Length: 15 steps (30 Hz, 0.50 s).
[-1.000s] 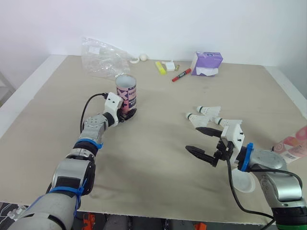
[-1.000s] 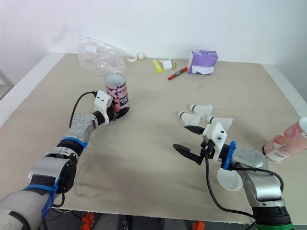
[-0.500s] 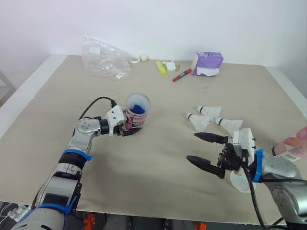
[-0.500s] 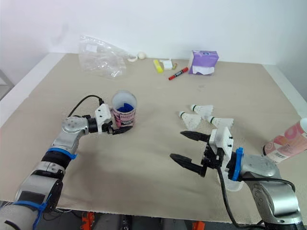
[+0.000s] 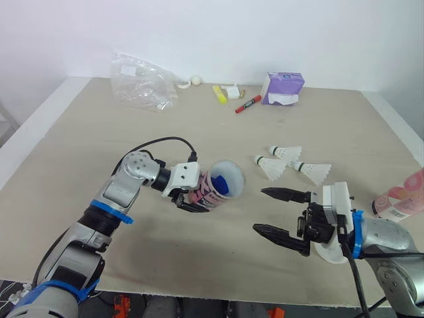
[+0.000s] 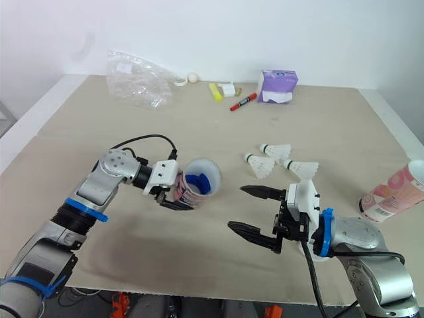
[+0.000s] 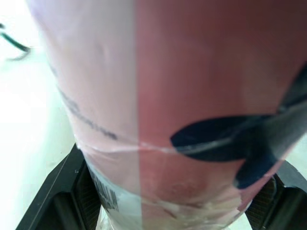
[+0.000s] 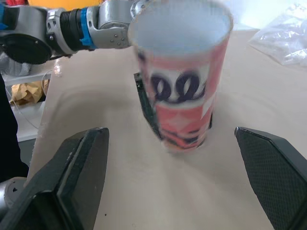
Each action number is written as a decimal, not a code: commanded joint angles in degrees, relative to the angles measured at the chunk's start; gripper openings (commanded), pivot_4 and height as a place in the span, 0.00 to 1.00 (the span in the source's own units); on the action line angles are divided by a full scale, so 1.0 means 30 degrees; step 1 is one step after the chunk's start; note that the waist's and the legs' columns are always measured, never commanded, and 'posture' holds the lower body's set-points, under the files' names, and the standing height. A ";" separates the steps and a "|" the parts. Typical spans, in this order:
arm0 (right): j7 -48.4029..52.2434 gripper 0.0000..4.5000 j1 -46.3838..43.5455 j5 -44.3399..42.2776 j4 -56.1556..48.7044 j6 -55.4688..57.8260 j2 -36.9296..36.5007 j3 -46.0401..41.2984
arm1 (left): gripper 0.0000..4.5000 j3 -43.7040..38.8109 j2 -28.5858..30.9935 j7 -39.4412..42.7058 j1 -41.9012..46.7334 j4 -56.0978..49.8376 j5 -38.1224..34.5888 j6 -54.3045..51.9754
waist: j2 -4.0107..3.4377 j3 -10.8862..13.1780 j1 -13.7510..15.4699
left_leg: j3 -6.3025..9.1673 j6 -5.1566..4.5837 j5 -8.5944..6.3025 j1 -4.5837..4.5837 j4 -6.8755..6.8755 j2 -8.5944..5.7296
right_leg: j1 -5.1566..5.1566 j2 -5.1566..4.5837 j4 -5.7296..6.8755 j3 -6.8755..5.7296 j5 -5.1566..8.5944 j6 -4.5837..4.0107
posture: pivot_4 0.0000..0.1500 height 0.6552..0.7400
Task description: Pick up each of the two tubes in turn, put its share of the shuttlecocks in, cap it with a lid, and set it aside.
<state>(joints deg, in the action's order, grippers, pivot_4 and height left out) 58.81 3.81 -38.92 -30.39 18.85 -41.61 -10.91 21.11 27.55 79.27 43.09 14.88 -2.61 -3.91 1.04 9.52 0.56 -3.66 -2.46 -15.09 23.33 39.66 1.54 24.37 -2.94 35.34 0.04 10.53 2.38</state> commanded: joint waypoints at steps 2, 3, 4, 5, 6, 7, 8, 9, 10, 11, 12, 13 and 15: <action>0.0149 1.00 -0.0073 -0.0009 -0.0341 -0.0575 0.0135 -0.0006 | 0.76 0.1127 0.0386 0.0715 0.1416 -0.1454 0.0966 -0.1659 | 0.0000 0.0000 0.0000 | 0.0003 0.0000 0.0000 -0.0002 0.0000 0.0001 | 0.0004 0.0004 0.0013 0.0002 0.0007 -0.0006 | 1.00 1.00; 0.0131 1.00 -0.0041 0.0005 -0.0335 -0.0619 0.0158 -0.0001 | 0.76 0.1283 0.0430 0.0867 0.1531 -0.1689 0.1036 -0.1991 | 0.0000 0.0000 0.0000 | 0.0003 0.0000 0.0000 -0.0001 0.0000 0.0001 | 0.0004 0.0004 0.0013 0.0004 0.0008 -0.0005 | 1.00 1.00; 0.0118 1.00 -0.0008 0.0035 -0.0315 -0.0671 0.0177 0.0003 | 0.76 0.1428 0.0467 0.0969 0.1618 -0.1921 0.1090 -0.2395 | 0.0000 0.0000 0.0000 | 0.0000 0.0000 0.0000 -0.0001 0.0001 0.0000 | 0.0004 0.0003 0.0014 0.0007 0.0011 -0.0002 | 1.00 1.00; 0.0110 1.00 0.0018 0.0094 -0.0278 -0.0744 0.0203 0.0026 | 0.76 0.1613 0.0501 0.1052 0.1700 -0.2132 0.1208 -0.2715 | -0.0001 0.0000 0.0001 | 0.0000 0.0000 0.0000 0.0001 0.0000 0.0000 | 0.0005 0.0003 0.0013 0.0008 0.0012 0.0000 | 1.00 1.00; 0.0080 1.00 0.0032 0.0156 -0.0240 -0.0824 0.0243 0.0038 | 0.76 0.1829 0.0517 0.1115 0.1745 -0.2347 0.1368 -0.2920 | 0.0000 0.0000 0.0000 | -0.0001 0.0000 0.0000 0.0000 0.0000 0.0000 | 0.0006 0.0003 0.0014 0.0011 0.0014 0.0001 | 1.00 1.00; 0.0041 1.00 0.0026 0.0192 -0.0217 -0.0885 0.0276 0.0045 | 0.76 0.2042 0.0546 0.1191 0.1769 -0.2558 0.1520 -0.3184 | -0.0001 0.0000 0.0001 | 0.0002 0.0000 0.0000 0.0000 0.0000 0.0000 | 0.0007 0.0004 0.0013 0.0011 0.0016 0.0000 | 1.00 1.00; -0.0026 1.00 -0.0025 0.0227 -0.0202 -0.0911 0.0324 0.0081 | 0.76 0.2208 0.0597 0.1227 0.1794 -0.2676 0.1656 -0.3300 | -0.0001 0.0000 0.0000 | 0.0001 0.0000 0.0000 0.0000 0.0000 0.0000 | 0.0007 0.0004 0.0014 0.0010 0.0016 0.0000 | 1.00 1.00; -0.0084 1.00 -0.0065 0.0246 -0.0194 -0.0929 0.0366 0.0100 | 0.76 0.2325 0.0607 0.1214 0.1822 -0.2783 0.1763 -0.3383 | -0.0001 0.0000 0.0001 | 0.0002 0.0000 0.0000 0.0000 -0.0001 0.0000 | 0.0008 0.0004 0.0015 0.0010 0.0016 -0.0001 | 1.00 1.00; -0.0134 1.00 -0.0094 0.0279 -0.0183 -0.0957 0.0401 0.0111 | 0.76 0.2414 0.0584 0.1192 0.1872 -0.2909 0.1854 -0.3626 | 0.0000 0.0000 0.0001 | 0.0002 0.0000 0.0000 -0.0001 0.0000 0.0001 | 0.0008 0.0006 0.0016 0.0010 0.0017 -0.0002 | 1.00 1.00; -0.0188 1.00 -0.0141 0.0309 -0.0168 -0.0967 0.0433 0.0132 | 0.76 0.2500 0.0566 0.1270 0.1954 -0.3050 0.1882 -0.4013 | -0.0001 0.0000 0.0001 | 0.0005 0.0000 0.0000 0.0000 0.0000 0.0001 | 0.0008 0.0008 0.0016 0.0010 0.0017 -0.0002 | 1.00 1.00; -0.0241 1.00 -0.0160 0.0331 -0.0154 -0.0975 0.0461 0.0135 | 0.76 0.2584 0.0554 0.1380 0.2030 -0.3212 0.1870 -0.4295 | -0.0001 0.0000 0.0002 | 0.0005 0.0000 0.0000 -0.0002 0.0000 0.0001 | 0.0008 0.0007 0.0019 0.0010 0.0017 -0.0002 | 1.00 1.00; -0.0288 1.00 -0.0170 0.0361 -0.0137 -0.0988 0.0484 0.0132 | 0.76 0.2669 0.0564 0.1450 0.2097 -0.3349 0.1880 -0.4615 | 0.0000 0.0000 0.0001 | 0.0005 0.0000 0.0000 -0.0002 0.0000 0.0001 | 0.0008 0.0007 0.0021 0.0010 0.0017 -0.0002 | 1.00 1.00; -0.0374 1.00 -0.0162 0.0486 -0.0053 -0.1049 0.0535 0.0126 | 0.76 0.2946 0.0590 0.1683 0.2292 -0.3574 0.1932 -0.5414 | -0.0002 0.0000 0.0000 | 0.0000 0.0000 0.0000 -0.0003 0.0001 0.0000 | 0.0008 0.0007 0.0022 0.0014 0.0018 -0.0002 | 1.00 1.00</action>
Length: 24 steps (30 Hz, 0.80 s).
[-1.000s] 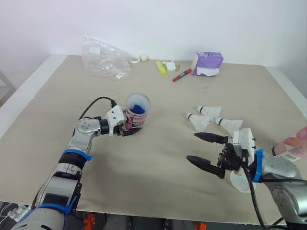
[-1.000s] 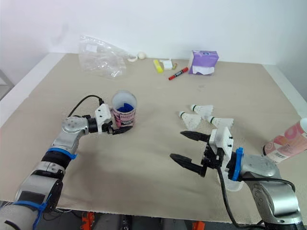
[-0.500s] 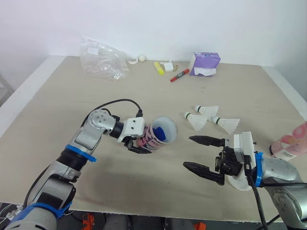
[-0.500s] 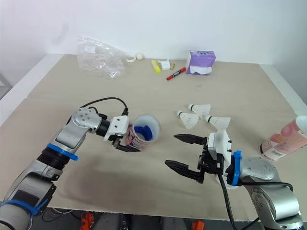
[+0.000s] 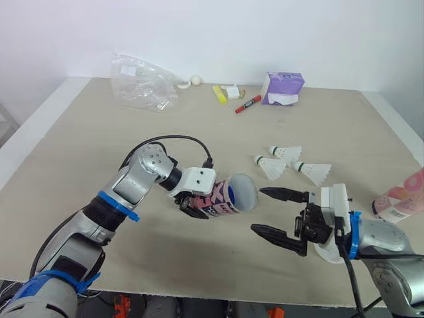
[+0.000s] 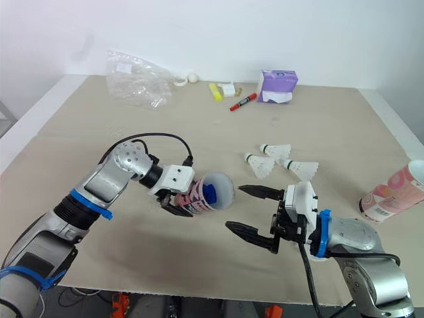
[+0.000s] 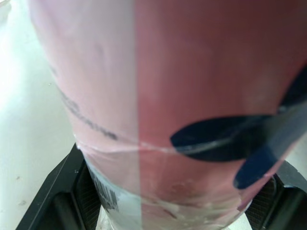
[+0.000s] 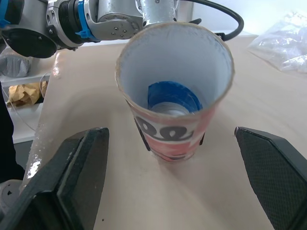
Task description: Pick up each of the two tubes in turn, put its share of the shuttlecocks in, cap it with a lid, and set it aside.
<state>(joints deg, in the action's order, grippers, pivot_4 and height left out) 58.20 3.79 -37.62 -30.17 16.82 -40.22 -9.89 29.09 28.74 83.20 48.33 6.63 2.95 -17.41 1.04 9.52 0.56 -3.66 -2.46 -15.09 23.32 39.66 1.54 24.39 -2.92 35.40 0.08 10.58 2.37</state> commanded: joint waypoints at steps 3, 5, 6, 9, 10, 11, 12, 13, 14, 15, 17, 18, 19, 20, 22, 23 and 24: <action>-0.0448 1.00 -0.0043 0.0205 -0.0169 -0.0439 0.0270 -0.0281 | 0.76 0.0808 0.0255 0.0477 0.0786 -0.0517 0.0655 -0.1095 | 0.0001 0.0000 0.0001 | 0.0006 0.0000 0.0000 0.0002 -0.0001 0.0001 | 0.0004 0.0005 0.0001 -0.0001 0.0004 -0.0002 | 1.00 1.00; -0.0681 1.00 0.0080 0.0144 -0.0270 -0.0365 0.0358 -0.0396 | 0.76 0.0932 0.0191 0.0453 0.0916 -0.0405 0.0721 -0.1148 | 0.0000 -0.0001 0.0001 | 0.0007 0.0000 0.0000 0.0001 -0.0001 0.0001 | 0.0004 0.0006 0.0003 -0.0001 0.0005 -0.0003 | 1.00 1.00; -0.0828 1.00 0.0170 0.0139 -0.0268 -0.0318 0.0398 -0.0511 | 0.76 0.0973 0.0158 0.0471 0.0981 -0.0455 0.0667 -0.1327 | -0.0001 -0.0001 0.0002 | 0.0005 0.0000 0.0000 -0.0002 -0.0001 0.0001 | 0.0003 0.0006 0.0005 0.0001 0.0005 -0.0004 | 1.00 1.00; -0.1935 1.00 0.0208 0.0164 0.0312 0.0193 0.0645 -0.0950 | 0.76 0.1215 0.0238 0.0746 0.1225 -0.0541 0.0678 -0.1826 | 0.0000 -0.0001 0.0001 | 0.0003 0.0000 0.0000 -0.0005 0.0001 0.0001 | 0.0003 0.0005 0.0013 0.0005 0.0005 -0.0005 | 1.00 1.00; -0.2575 1.00 0.0093 0.0174 0.0662 0.0498 0.0787 -0.1106 | 0.76 0.1310 0.0297 0.0855 0.1306 -0.0585 0.0724 -0.1993 | 0.0002 -0.0001 0.0000 | 0.0002 0.0000 0.0000 -0.0006 0.0003 0.0001 | 0.0003 0.0005 0.0017 0.0007 0.0005 -0.0005 | 1.00 1.00; -0.3234 1.00 -0.0045 0.0314 0.1004 0.0859 0.0867 -0.1184 | 0.76 0.1385 0.0344 0.0946 0.1372 -0.0643 0.0752 -0.2131 | 0.0001 -0.0001 0.0000 | 0.0001 0.0001 0.0000 -0.0007 0.0007 0.0002 | 0.0002 0.0006 0.0021 0.0008 0.0005 -0.0006 | 1.00 1.00; -0.3903 1.00 -0.0246 0.0468 0.1317 0.1349 0.0917 -0.1181 | 0.76 0.1450 0.0385 0.1014 0.1446 -0.0668 0.0773 -0.2321 | 0.0000 -0.0001 -0.0008 | 0.0000 0.0000 0.0000 -0.0007 0.0014 0.0001 | 0.0003 0.0006 0.0029 0.0010 0.0005 -0.0006 | 1.00 1.00; -0.4548 1.00 -0.0520 0.0666 0.1626 0.1620 0.1082 -0.1148 | 0.76 0.1511 0.0423 0.1051 0.1513 -0.0690 0.0816 -0.2482 | -0.0001 -0.0002 -0.0013 | -0.0012 0.0000 0.0000 -0.0013 0.0017 0.0000 | 0.0006 0.0005 0.0037 0.0022 0.0005 -0.0006 | 1.00 1.00; -0.5108 1.00 -0.0752 0.0622 0.1805 0.2061 0.1216 -0.1113 | 0.76 0.1587 0.0473 0.1089 0.1573 -0.0716 0.0850 -0.2666 | -0.0001 -0.0001 -0.0033 | -0.0014 0.0001 0.0000 -0.0014 0.0016 0.0001 | 0.0009 0.0005 0.0042 0.0027 0.0005 -0.0008 | 1.00 1.00; -0.5799 1.00 -0.1046 0.0546 0.1973 0.2662 0.1398 -0.1039 | 0.76 0.1669 0.0556 0.1173 0.1640 -0.0757 0.0866 -0.2808 | -0.0002 -0.0002 -0.0049 | -0.0013 0.0001 0.0000 -0.0017 0.0015 0.0007 | 0.0015 0.0013 0.0053 0.0029 0.0011 -0.0019 | 1.00 1.00; -0.7161 1.00 -0.1626 0.0730 0.2239 0.3462 0.1900 -0.0856 | 0.76 0.1817 0.0756 0.1412 0.1733 -0.0947 0.0843 -0.3126 | 0.0000 -0.0002 -0.0062 | -0.0010 0.0001 0.0000 -0.0019 0.0014 0.0013 | 0.0037 0.0023 0.0097 0.0038 0.0031 -0.0048 | 1.00 1.00; -0.8086 1.00 -0.1999 0.0979 0.2381 0.3917 0.2344 -0.0593 | 0.76 0.1859 0.0883 0.1515 0.1755 -0.1110 0.0818 -0.3308 | -0.0001 -0.0002 -0.0060 | -0.0013 0.0000 0.0000 -0.0026 0.0014 0.0026 | 0.0057 0.0040 0.0145 0.0041 0.0054 -0.0077 | 1.00 1.00; -0.8852 1.00 -0.2295 0.1216 0.2483 0.4242 0.2764 -0.0363 | 0.76 0.1888 0.0982 0.1585 0.1765 -0.1258 0.0793 -0.3492 | 0.0002 -0.0002 -0.0069 | -0.0010 0.0000 0.0000 -0.0025 0.0014 0.0025 | 0.0062 0.0041 0.0157 0.0042 0.0061 -0.0080 | 1.00 1.00; -0.9350 1.00 -0.2516 0.1331 0.2527 0.4504 0.3091 -0.0185 | 0.76 0.1902 0.1055 0.1615 0.1761 -0.1376 0.0765 -0.3594 | 0.0007 -0.0004 -0.0079 | -0.0014 0.0001 0.0000 -0.0030 0.0012 0.0019 | 0.0094 0.0043 0.0218 0.0059 0.0093 -0.0101 | 1.00 1.00; -1.0107 1.00 -0.2949 0.1614 0.2594 0.4960 0.3678 0.0154 | 0.76 0.1907 0.1120 0.1581 0.1750 -0.1469 0.0742 -0.3706 | -0.0006 -0.0010 -0.0055 | -0.0009 0.0003 0.0002 -0.0003 0.0006 0.0029 | 0.0169 0.0077 0.0276 0.0086 0.0108 -0.0131 | 1.00 1.00; -1.0442 1.00 -0.3159 0.1742 0.2643 0.5153 0.3921 0.0333 | 0.76 0.1903 0.1128 0.1548 0.1749 -0.1471 0.0742 -0.3738 | -0.0005 -0.0010 -0.0055 | -0.0006 0.0004 0.0002 -0.0001 0.0004 0.0039 | 0.0183 0.0099 0.0296 0.0095 0.0119 -0.0148 | 1.00 1.00; -1.1010 1.00 -0.3392 0.2044 0.2746 0.5408 0.4191 0.0579 | 0.76 0.1902 0.1142 0.1522 0.1741 -0.1484 0.0743 -0.3754 | -0.0010 -0.0012 -0.0056 | 0.0000 0.0004 0.0003 0.0002 0.0002 0.0055 | 0.0189 0.0135 0.0302 0.0112 0.0120 -0.0155 | 1.00 1.00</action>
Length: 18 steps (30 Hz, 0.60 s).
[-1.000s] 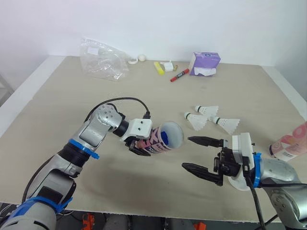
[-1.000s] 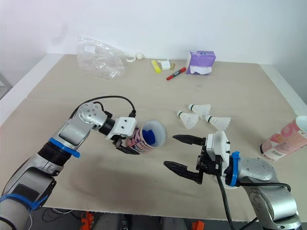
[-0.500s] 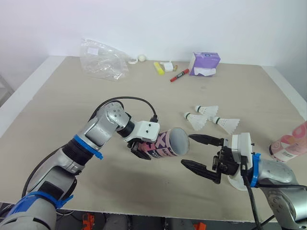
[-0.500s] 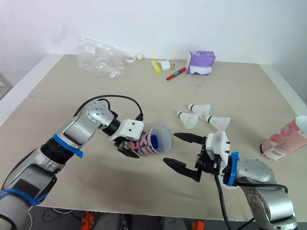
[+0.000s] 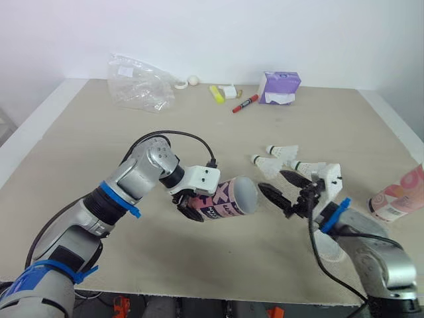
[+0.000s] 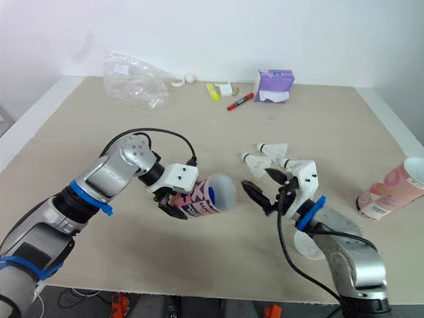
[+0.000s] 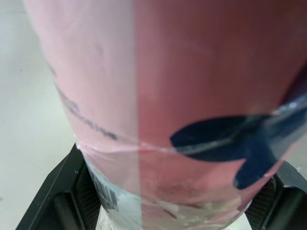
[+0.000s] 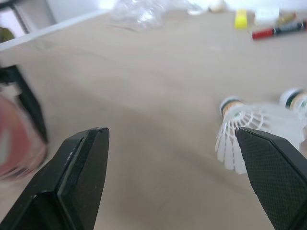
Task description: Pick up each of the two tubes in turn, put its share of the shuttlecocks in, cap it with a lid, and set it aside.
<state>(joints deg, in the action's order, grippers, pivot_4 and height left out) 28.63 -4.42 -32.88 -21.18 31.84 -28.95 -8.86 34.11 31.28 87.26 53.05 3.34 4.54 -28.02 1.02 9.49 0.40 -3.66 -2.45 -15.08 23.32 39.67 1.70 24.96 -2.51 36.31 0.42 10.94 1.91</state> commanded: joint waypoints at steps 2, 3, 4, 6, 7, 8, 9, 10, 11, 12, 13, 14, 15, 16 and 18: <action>-0.2129 1.00 -0.1028 0.0689 -0.0098 0.1007 0.1051 0.0432 | 0.76 0.0195 0.0287 0.0101 0.0140 -0.0420 0.0204 -0.0282 | -0.0007 -0.0004 -0.0017 | -0.0010 0.0001 0.0000 -0.0005 -0.0002 0.0005 | 0.0019 0.0055 0.0017 0.0094 -0.0001 0.0000 | 1.00 1.00; -0.2413 1.00 -0.1140 0.0756 -0.0074 0.1206 0.1241 0.0456 | 0.76 0.0180 0.0284 0.0079 0.0131 -0.0424 0.0198 -0.0299 | -0.0007 -0.0004 -0.0018 | -0.0005 0.0001 0.0000 -0.0004 -0.0001 0.0005 | 0.0021 0.0072 0.0018 0.0113 0.0000 -0.0003 | 1.00 1.00; -0.2663 1.00 -0.1297 0.0898 0.0018 0.1278 0.1431 0.0522 | 0.76 0.0170 0.0249 0.0025 0.0117 -0.0462 0.0186 -0.0405 | -0.0007 -0.0004 -0.0019 | -0.0003 0.0001 0.0000 -0.0004 -0.0002 0.0004 | 0.0023 0.0095 0.0021 0.0149 0.0003 -0.0007 | 1.00 1.00; -0.2990 1.00 -0.1543 0.1223 0.0172 0.1359 0.1662 0.0619 | 0.76 0.0182 0.0207 -0.0019 0.0098 -0.0541 0.0150 -0.0603 | -0.0008 -0.0004 -0.0020 | -0.0008 0.0001 0.0001 -0.0004 -0.0002 0.0004 | 0.0024 0.0118 0.0023 0.0198 0.0003 -0.0006 | 1.00 1.00; -0.3230 1.00 -0.1771 0.1371 0.0346 0.1432 0.1843 0.0666 | 0.76 0.0198 0.0211 -0.0009 0.0084 -0.0574 0.0122 -0.0678 | -0.0007 -0.0003 -0.0023 | -0.0009 0.0001 0.0001 -0.0002 -0.0002 0.0001 | 0.0024 0.0124 0.0023 0.0213 0.0004 -0.0005 | 1.00 1.00; -0.3430 1.00 -0.2013 0.1520 0.0531 0.1515 0.1989 0.0727 | 0.76 0.0228 0.0218 0.0016 0.0068 -0.0614 0.0092 -0.0739 | -0.0007 -0.0004 -0.0037 | -0.0015 0.0002 0.0001 0.0000 0.0000 0.0000 | 0.0025 0.0140 0.0022 0.0246 0.0003 -0.0001 | 1.00 1.00; -0.3653 1.00 -0.2257 0.1670 0.0714 0.1624 0.2146 0.0764 | 0.76 0.0252 0.0211 0.0024 0.0055 -0.0650 0.0069 -0.0803 | -0.0008 -0.0004 -0.0053 | -0.0027 0.0002 0.0001 -0.0001 0.0001 -0.0001 | 0.0027 0.0144 0.0022 0.0262 0.0001 0.0002 | 1.00 1.00; -0.3891 1.00 -0.2493 0.1848 0.0917 0.1708 0.2291 0.0793 | 0.76 0.0274 0.0190 0.0007 0.0048 -0.0677 0.0063 -0.0853 | -0.0007 -0.0004 -0.0060 | -0.0037 0.0002 0.0001 -0.0002 0.0001 -0.0005 | 0.0029 0.0148 0.0022 0.0284 0.0000 0.0006 | 1.00 1.00; -0.4074 1.00 -0.2693 0.1994 0.1102 0.1780 0.2411 0.0811 | 0.76 0.0295 0.0162 -0.0021 0.0046 -0.0687 0.0068 -0.0891 | -0.0007 -0.0004 -0.0059 | -0.0038 0.0002 0.0002 -0.0003 0.0001 -0.0005 | 0.0029 0.0166 0.0022 0.0308 -0.0003 0.0008 | 1.00 1.00; -0.4227 1.00 -0.2912 0.2139 0.1304 0.1844 0.2552 0.0844 | 0.76 0.0311 0.0149 -0.0047 0.0034 -0.0689 0.0072 -0.0899 | -0.0007 -0.0004 -0.0059 | -0.0035 0.0005 0.0003 -0.0001 0.0001 -0.0005 | 0.0029 0.0179 0.0022 0.0327 -0.0003 0.0009 | 1.00 1.00; -0.4366 1.00 -0.3084 0.2272 0.1463 0.1893 0.2680 0.0862 | 0.76 0.0324 0.0141 -0.0067 0.0021 -0.0690 0.0071 -0.0911 | -0.0008 -0.0004 -0.0059 | -0.0034 0.0005 0.0004 -0.0001 0.0001 -0.0004 | 0.0029 0.0183 0.0023 0.0331 -0.0002 0.0009 | 1.00 1.00; -0.4515 1.00 -0.3279 0.2421 0.1653 0.1915 0.2837 0.0870 | 0.76 0.0336 0.0132 -0.0088 0.0001 -0.0693 0.0069 -0.0926 | -0.0008 -0.0004 -0.0060 | -0.0034 0.0005 0.0004 -0.0001 0.0000 -0.0004 | 0.0029 0.0186 0.0023 0.0335 -0.0001 0.0009 | 1.00 1.00; -0.4665 1.00 -0.3466 0.2509 0.1833 0.1942 0.3004 0.0856 | 0.76 0.0346 0.0127 -0.0108 -0.0024 -0.0701 0.0068 -0.0934 | -0.0009 -0.0004 -0.0060 | -0.0034 0.0005 0.0004 -0.0001 -0.0001 -0.0003 | 0.0029 0.0186 0.0023 0.0335 0.0000 0.0008 | 1.00 1.00; -0.4770 1.00 -0.3660 0.2595 0.2019 0.1984 0.3176 0.0841 | 0.76 0.0357 0.0128 -0.0125 -0.0053 -0.0713 0.0069 -0.0944 | -0.0011 -0.0006 -0.0061 | -0.0039 0.0005 0.0004 0.0000 -0.0001 -0.0003 | 0.0031 0.0188 0.0023 0.0341 0.0002 0.0009 | 1.00 1.00; -0.5010 1.00 -0.4078 0.2782 0.2452 0.2046 0.3484 0.0856 | 0.76 0.0382 0.0140 -0.0175 -0.0133 -0.0726 0.0087 -0.0920 | -0.0010 -0.0005 -0.0062 | -0.0040 0.0005 0.0004 0.0000 -0.0002 -0.0004 | 0.0033 0.0188 0.0023 0.0347 0.0002 0.0010 | 1.00 1.00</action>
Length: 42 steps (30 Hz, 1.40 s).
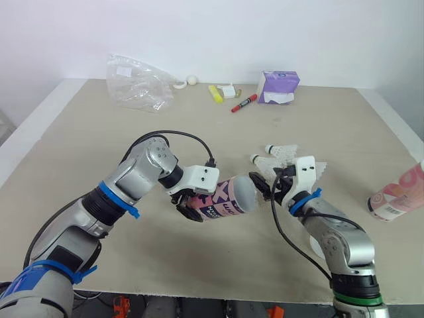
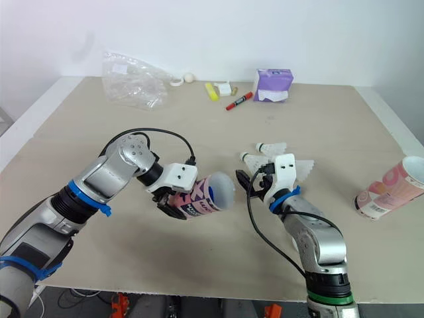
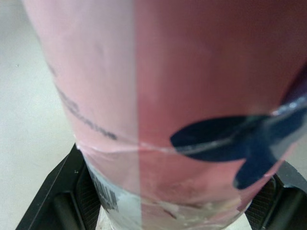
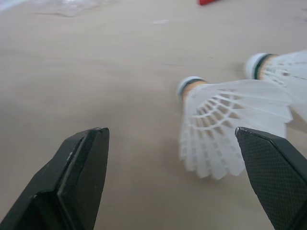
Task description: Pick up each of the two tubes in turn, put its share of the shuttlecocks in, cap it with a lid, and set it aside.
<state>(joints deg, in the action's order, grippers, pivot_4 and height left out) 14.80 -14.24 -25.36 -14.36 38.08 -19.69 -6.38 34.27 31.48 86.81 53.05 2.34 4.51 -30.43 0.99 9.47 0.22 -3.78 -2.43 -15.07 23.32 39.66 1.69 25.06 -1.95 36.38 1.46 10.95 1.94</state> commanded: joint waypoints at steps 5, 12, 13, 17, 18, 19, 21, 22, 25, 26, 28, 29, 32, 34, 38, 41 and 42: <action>-0.0729 1.00 -0.1868 0.0788 0.1420 -0.0087 0.0953 0.0019 | 0.76 0.0248 0.0019 -0.0217 -0.0253 -0.0454 0.0024 -0.0306 | -0.0002 -0.0001 -0.0055 | -0.0007 0.0002 0.0001 -0.0001 0.0002 -0.0006 | 0.0000 0.0008 0.0003 0.0033 -0.0004 0.0006 | 1.00 1.00; -0.0828 1.00 -0.2949 0.1135 0.2427 -0.0099 0.1450 -0.0038 | 0.76 0.0077 -0.0068 -0.0701 -0.0546 -0.0422 -0.0073 -0.0465 | -0.0004 -0.0003 -0.0090 | -0.0016 0.0002 0.0001 0.0000 0.0001 -0.0015 | -0.0001 0.0012 0.0004 0.0065 -0.0009 0.0019 | 1.00 1.00; -0.0811 1.00 -0.2970 0.1154 0.2459 -0.0098 0.1466 -0.0066 | 0.76 0.0095 -0.0069 -0.0748 -0.0569 -0.0462 -0.0074 -0.0507 | -0.0005 -0.0003 -0.0089 | -0.0014 0.0002 0.0001 0.0000 0.0002 -0.0019 | -0.0004 0.0013 0.0004 0.0071 -0.0008 0.0022 | 1.00 1.00; -0.1113 0.70 -0.3340 0.1499 0.3225 -0.0216 0.1627 -0.0159 | 0.75 0.0151 0.0004 -0.0956 -0.0781 -0.0488 -0.0028 -0.0421 | -0.0009 -0.0007 -0.0090 | -0.0026 0.0004 0.0002 -0.0003 0.0003 -0.0031 | -0.0007 0.0013 0.0004 0.0102 -0.0009 0.0034 | 1.00 1.00; -0.1133 0.58 -0.3364 0.1543 0.3299 -0.0234 0.1650 -0.0187 | 0.75 0.0166 0.0000 -0.1002 -0.0804 -0.0495 -0.0022 -0.0426 | -0.0011 -0.0008 -0.0088 | -0.0027 0.0006 0.0004 -0.0003 0.0003 -0.0034 | -0.0007 0.0013 0.0003 0.0110 -0.0010 0.0037 | 1.00 1.00; -0.1134 0.51 -0.3402 0.1566 0.3384 -0.0263 0.1689 -0.0235 | 0.75 0.0174 0.0000 -0.1045 -0.0825 -0.0502 -0.0024 -0.0435 | -0.0011 -0.0010 -0.0087 | -0.0024 0.0009 0.0006 -0.0003 0.0003 -0.0038 | -0.0009 0.0013 0.0004 0.0113 -0.0009 0.0039 | 1.00 1.00; -0.1163 0.25 -0.3475 0.1599 0.3506 -0.0309 0.1747 -0.0304 | 0.75 0.0180 0.0017 -0.1104 -0.0856 -0.0506 -0.0030 -0.0436 | -0.0012 -0.0011 -0.0087 | -0.0026 0.0010 0.0009 -0.0004 0.0003 -0.0043 | -0.0011 0.0014 0.0004 0.0125 -0.0011 0.0046 | 1.00 1.00; -0.1157 0.13 -0.3503 0.1613 0.3546 -0.0338 0.1757 -0.0312 | 0.75 0.0177 0.0028 -0.1127 -0.0876 -0.0499 -0.0030 -0.0419 | -0.0013 -0.0011 -0.0087 | -0.0027 0.0011 0.0011 -0.0005 0.0003 -0.0047 | -0.0012 0.0014 0.0004 0.0134 -0.0012 0.0051 | 1.00 1.00; -0.0983 0.02 -0.3499 0.1605 0.3553 -0.0482 0.1727 -0.0352 | 0.75 0.0192 0.0014 -0.1191 -0.0931 -0.0470 -0.0030 -0.0407 | -0.0015 -0.0014 -0.0088 | -0.0030 0.0011 0.0013 -0.0006 0.0004 -0.0048 | -0.0012 0.0021 0.0004 0.0154 -0.0013 0.0057 | 1.00 1.00; -0.0744 0.02 -0.3480 0.1561 0.3396 -0.0598 0.1649 -0.0301 | 0.75 0.0187 0.0010 -0.1221 -0.0948 -0.0384 -0.0018 -0.0329 | -0.0015 -0.0014 -0.0088 | -0.0030 0.0011 0.0013 -0.0006 0.0004 -0.0049 | -0.0012 0.0027 0.0003 0.0161 -0.0013 0.0058 | 1.00 1.00; 0.0238 0.02 -0.3183 0.1294 0.2224 -0.0715 0.1093 -0.0114 | 0.75 0.0157 -0.0055 -0.1325 -0.0951 -0.0082 0.0026 -0.0189 | -0.0016 -0.0014 -0.0088 | -0.0031 0.0010 0.0014 -0.0006 0.0003 -0.0050 | -0.0012 0.0036 0.0003 0.0177 -0.0013 0.0059 | 1.00 1.00; 0.0688 0.02 -0.2981 0.1163 0.1543 -0.0714 0.0750 -0.0120 | 0.75 0.0146 -0.0092 -0.1354 -0.0944 0.0056 0.0040 -0.0147 | -0.0019 -0.0015 -0.0075 | -0.0030 0.0010 0.0014 -0.0006 0.0003 -0.0050 | -0.0013 0.0042 0.0003 0.0184 -0.0013 0.0060 | 1.00 1.00; 0.2746 0.02 -0.2071 0.1040 -0.1141 -0.1116 -0.1208 -0.0070 | 0.75 0.0116 -0.0193 -0.1445 -0.0904 0.0530 0.0110 0.0067 | -0.0026 -0.0024 -0.0027 | -0.0013 0.0008 0.0015 0.0003 0.0003 -0.0059 | -0.0018 0.0070 0.0004 0.0254 0.0009 0.0094 | 1.00 1.00; 0.4196 0.02 -0.1419 0.0888 -0.2962 -0.1574 -0.2805 -0.0396 | 0.75 0.0107 -0.0240 -0.1506 -0.0906 0.0808 0.0168 0.0237 | -0.0039 -0.0033 -0.0002 | -0.0024 0.0008 0.0015 -0.0005 0.0007 -0.0060 | -0.0030 0.0098 -0.0001 0.0319 0.0016 0.0108 | 1.00 1.00; 1.0104 0.02 0.0682 0.0706 -0.6171 -0.5923 -0.7595 -0.2631 | 0.75 0.0068 -0.0355 -0.1580 -0.0894 0.1379 0.0229 0.0541 | -0.0068 -0.0049 0.0087 | 0.0000 -0.0021 0.0030 0.0008 0.0026 -0.0157 | -0.0046 0.0123 -0.0001 0.0446 0.0041 0.0166 | 1.00 1.00; 1.2997 0.02 0.2229 0.0968 -0.6812 -0.8672 -0.9925 -0.3673 | 0.75 0.0080 -0.0389 -0.1600 -0.0936 0.1650 0.0254 0.0741 | -0.0043 -0.0067 0.0046 | 0.0019 -0.0044 0.0043 -0.0044 0.0004 -0.0188 | -0.0117 0.0185 -0.0006 0.0564 0.0064 0.0194 | 1.00 1.00; 1.3562 0.02 0.2612 0.0940 -0.7009 -0.9219 -1.0327 -0.3819 | 0.75 0.0079 -0.0414 -0.1597 -0.0919 0.1739 0.0260 0.0782 | -0.0020 -0.0078 0.0034 | 0.0021 -0.0044 0.0043 -0.0103 0.0003 -0.0186 | -0.0175 0.0194 -0.0007 0.0571 0.0064 0.0194 | 1.00 1.00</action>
<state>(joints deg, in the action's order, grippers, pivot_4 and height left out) 51.67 -7.12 -22.29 -32.94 14.38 -49.83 -16.45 33.11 29.90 83.55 51.20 5.52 3.27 -28.19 0.93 9.24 0.32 -3.70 -2.56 -14.95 22.86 39.67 1.15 24.37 -1.35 36.35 3.17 11.15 2.51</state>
